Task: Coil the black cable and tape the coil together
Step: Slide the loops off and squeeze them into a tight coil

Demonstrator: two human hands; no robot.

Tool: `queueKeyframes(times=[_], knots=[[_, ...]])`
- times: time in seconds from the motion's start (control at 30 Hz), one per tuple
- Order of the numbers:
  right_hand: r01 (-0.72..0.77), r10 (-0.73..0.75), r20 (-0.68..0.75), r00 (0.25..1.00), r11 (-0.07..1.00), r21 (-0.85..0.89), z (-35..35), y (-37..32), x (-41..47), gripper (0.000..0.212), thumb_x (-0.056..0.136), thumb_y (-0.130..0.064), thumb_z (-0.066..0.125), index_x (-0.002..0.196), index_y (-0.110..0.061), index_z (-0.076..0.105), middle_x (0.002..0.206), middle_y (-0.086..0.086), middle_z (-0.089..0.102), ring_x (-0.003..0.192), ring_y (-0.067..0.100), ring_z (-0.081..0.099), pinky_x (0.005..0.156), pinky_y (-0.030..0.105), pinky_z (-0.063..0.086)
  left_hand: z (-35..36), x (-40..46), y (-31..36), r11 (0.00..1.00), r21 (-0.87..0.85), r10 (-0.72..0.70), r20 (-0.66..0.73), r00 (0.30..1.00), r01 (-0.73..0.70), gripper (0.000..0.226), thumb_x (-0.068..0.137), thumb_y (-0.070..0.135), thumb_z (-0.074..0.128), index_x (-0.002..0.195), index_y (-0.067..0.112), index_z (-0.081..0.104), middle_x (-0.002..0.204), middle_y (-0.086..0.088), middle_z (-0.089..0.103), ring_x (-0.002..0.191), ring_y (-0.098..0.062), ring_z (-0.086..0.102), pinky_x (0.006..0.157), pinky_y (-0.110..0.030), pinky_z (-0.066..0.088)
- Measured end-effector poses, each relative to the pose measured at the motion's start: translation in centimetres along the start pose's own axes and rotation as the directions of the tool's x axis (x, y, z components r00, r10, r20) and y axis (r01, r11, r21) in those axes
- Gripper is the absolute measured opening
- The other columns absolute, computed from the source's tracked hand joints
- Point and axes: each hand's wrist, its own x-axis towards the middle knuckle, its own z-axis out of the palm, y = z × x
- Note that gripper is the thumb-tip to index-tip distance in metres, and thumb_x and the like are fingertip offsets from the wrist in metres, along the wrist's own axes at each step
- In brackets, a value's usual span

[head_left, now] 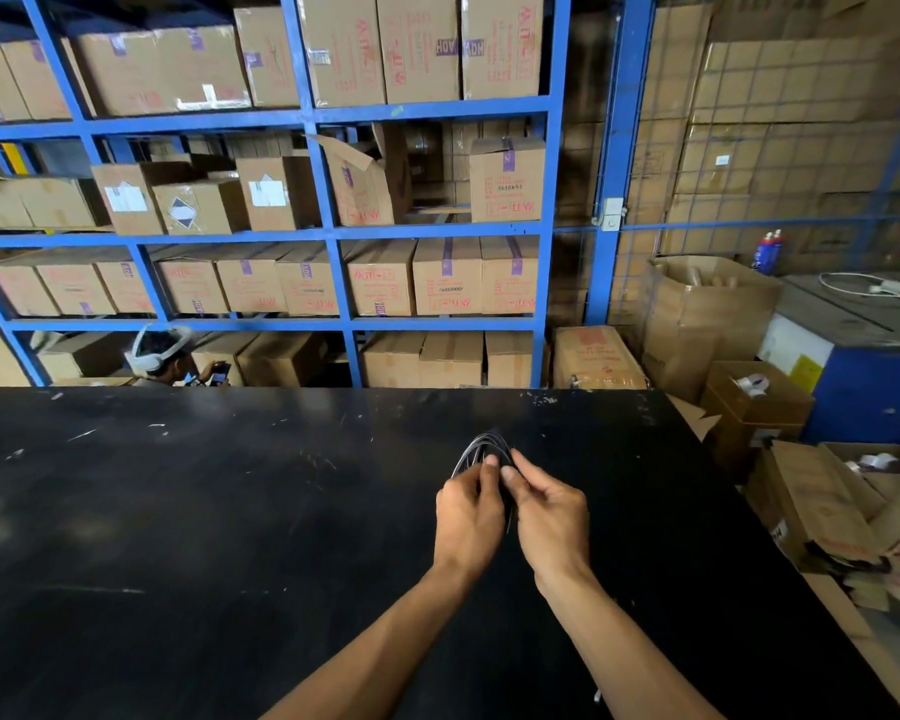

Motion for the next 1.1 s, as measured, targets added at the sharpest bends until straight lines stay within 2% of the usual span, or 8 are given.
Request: queueKeyframes(times=[0.13, 0.23, 0.33, 0.5, 0.77, 0.83, 0.93, 1.1], knots=[[0.129, -0.108, 0.083, 0.991, 0.942, -0.309, -0.2, 0.0, -1.8, 0.035, 0.103, -0.018, 0.06, 0.134, -0.032, 0.065, 0.124, -0.015, 0.07, 0.096, -0.012, 0.057, 0.082, 0.003, 0.042, 0.3, -0.5, 0.4, 0.988, -0.13, -0.085, -0.045, 0.995, 0.079, 0.046, 0.104, 0.028, 0.047, 0.07, 0.003, 0.062, 0.056, 0.001, 0.059, 0.053, -0.007, 0.052, 0.048, -0.025, 0.041], [0.249, -0.249, 0.051, 0.967, 0.887, -0.388, 0.1, -0.2, -2.9, 0.033, 0.1, -0.012, 0.063, 0.129, -0.026, 0.066, 0.105, -0.023, 0.069, 0.091, -0.016, 0.06, 0.071, -0.004, 0.044, 0.3, -1.1, 0.5, 0.959, -0.244, -0.152, -0.001, 0.988, 0.147, 0.042, 0.103, 0.026, 0.043, 0.07, 0.007, 0.062, 0.062, -0.002, 0.063, 0.06, -0.013, 0.058, 0.054, -0.031, 0.047], [0.253, -0.273, 0.004, 0.962, 0.886, -0.39, 0.3, -1.3, -3.1, 0.019, 0.098, -0.012, 0.067, 0.112, -0.02, 0.059, 0.081, -0.023, 0.066, 0.078, -0.011, 0.068, 0.062, 0.004, 0.05, 0.1, -1.3, 1.1, 0.931, -0.267, -0.239, 0.07, 0.969, 0.249, 0.043, 0.094, 0.029, 0.037, 0.058, 0.021, 0.06, 0.061, 0.001, 0.06, 0.062, -0.014, 0.056, 0.06, -0.035, 0.046], [0.279, -0.28, 0.062, 0.958, 0.857, -0.432, 0.2, -2.4, -3.6, 0.02, 0.095, -0.015, 0.072, 0.115, -0.016, 0.074, 0.101, 0.0, 0.079, 0.097, 0.016, 0.073, 0.081, 0.028, 0.061, -0.1, -0.6, 1.9, 0.922, -0.265, -0.274, 0.073, 0.959, 0.283, 0.047, 0.102, 0.036, 0.034, 0.085, 0.007, 0.067, 0.075, -0.006, 0.068, 0.073, -0.018, 0.066, 0.071, -0.039, 0.053], [0.441, -0.323, 0.333, 0.886, 0.362, -0.821, -1.0, -3.4, -2.9, 0.018, 0.091, -0.026, 0.071, 0.102, -0.035, 0.081, 0.113, -0.01, 0.065, 0.12, 0.021, 0.039, 0.09, 0.03, 0.023, -1.0, 0.7, 0.2, 0.936, -0.141, -0.339, -0.108, 0.935, 0.323, 0.05, 0.104, 0.032, 0.037, 0.063, 0.015, 0.057, 0.067, -0.008, 0.064, 0.056, -0.012, 0.053, 0.052, -0.023, 0.042], [0.494, -0.371, 0.361, 0.855, 0.375, -0.784, -1.9, -4.1, -2.1, 0.017, 0.085, -0.022, 0.074, 0.093, -0.034, 0.083, 0.105, -0.013, 0.067, 0.115, 0.02, 0.041, 0.087, 0.029, 0.023, -2.1, 1.3, 0.7, 0.889, -0.209, -0.433, -0.104, 0.895, 0.406, 0.036, 0.104, 0.024, 0.038, 0.083, 0.009, 0.063, 0.085, -0.015, 0.066, 0.064, -0.008, 0.052, 0.053, -0.018, 0.035], [0.587, -0.469, 0.374, 0.8, 0.483, -0.65, -3.6, -5.3, 0.5, 0.025, 0.085, -0.016, 0.077, 0.103, -0.034, 0.08, 0.105, -0.016, 0.066, 0.109, 0.011, 0.044, 0.091, 0.025, 0.035, -2.8, 2.1, 1.0, 0.855, -0.24, -0.456, 0.072, 0.887, 0.459, 0.038, 0.102, 0.027, 0.037, 0.067, 0.015, 0.047, 0.049, 0.005, 0.049, 0.038, -0.008, 0.04, 0.038, -0.018, 0.028], [0.525, -0.155, 0.653, 0.741, 0.74, -0.42, -4.5, -6.9, 3.9, 0.042, 0.1, -0.044, 0.059, 0.141, -0.052, 0.053, 0.152, -0.023, 0.045, 0.14, -0.005, 0.037, 0.113, 0.025, 0.032, -3.7, 2.1, 2.1, 0.928, -0.148, -0.281, 0.322, 0.904, 0.342, 0.053, 0.098, 0.054, 0.04, 0.056, 0.023, 0.049, 0.047, 0.006, 0.038, 0.036, -0.01, 0.027, 0.034, -0.018, 0.022]])
